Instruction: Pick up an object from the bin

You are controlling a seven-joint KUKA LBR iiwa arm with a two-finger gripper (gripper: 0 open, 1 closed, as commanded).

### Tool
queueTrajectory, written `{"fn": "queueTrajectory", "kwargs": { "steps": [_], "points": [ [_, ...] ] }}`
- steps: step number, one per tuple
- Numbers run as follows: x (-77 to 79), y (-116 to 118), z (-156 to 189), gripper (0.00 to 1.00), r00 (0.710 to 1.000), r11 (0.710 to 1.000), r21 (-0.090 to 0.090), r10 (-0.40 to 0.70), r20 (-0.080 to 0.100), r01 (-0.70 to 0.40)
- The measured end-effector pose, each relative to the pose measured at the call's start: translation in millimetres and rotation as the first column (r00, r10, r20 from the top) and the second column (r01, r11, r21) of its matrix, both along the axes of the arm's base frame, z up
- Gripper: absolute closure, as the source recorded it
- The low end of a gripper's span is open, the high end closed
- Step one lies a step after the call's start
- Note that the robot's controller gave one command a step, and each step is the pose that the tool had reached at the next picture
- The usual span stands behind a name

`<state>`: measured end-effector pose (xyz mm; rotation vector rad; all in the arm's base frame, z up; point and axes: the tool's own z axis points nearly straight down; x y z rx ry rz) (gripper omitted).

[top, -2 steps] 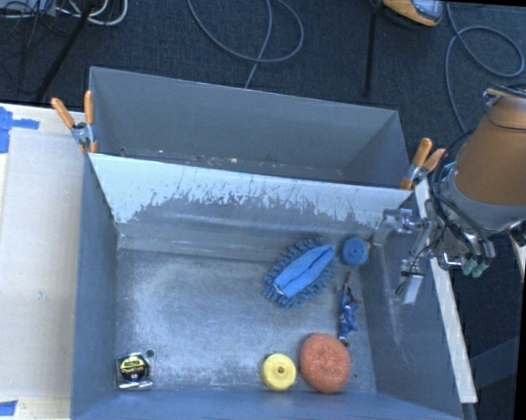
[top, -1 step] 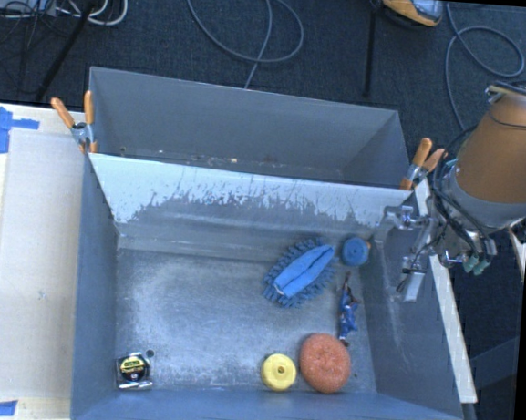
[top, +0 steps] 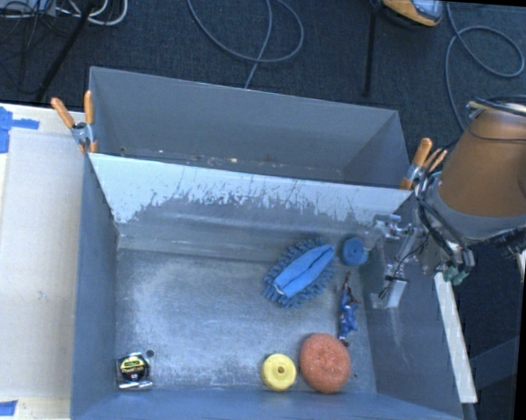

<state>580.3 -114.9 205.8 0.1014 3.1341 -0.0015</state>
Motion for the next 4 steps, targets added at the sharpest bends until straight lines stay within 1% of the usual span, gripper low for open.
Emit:
{"fn": "queueTrajectory", "kwargs": {
  "steps": [1,2,3,4],
  "points": [
    [10.5,42.6,-42.2,0.00,1.000,1.000,0.001,0.024,-0.006,-0.024],
    [6.4,64.9,-59.1,0.00,1.000,1.000,0.005,-0.003,-0.012,0.003],
    [18.7,79.5,-93.0,0.00,0.982,0.982,0.002,-0.191,-0.002,0.191],
    [16.5,96.5,-110.7,1.00,0.994,0.994,0.002,-0.110,-0.003,0.110]
  ]
}}
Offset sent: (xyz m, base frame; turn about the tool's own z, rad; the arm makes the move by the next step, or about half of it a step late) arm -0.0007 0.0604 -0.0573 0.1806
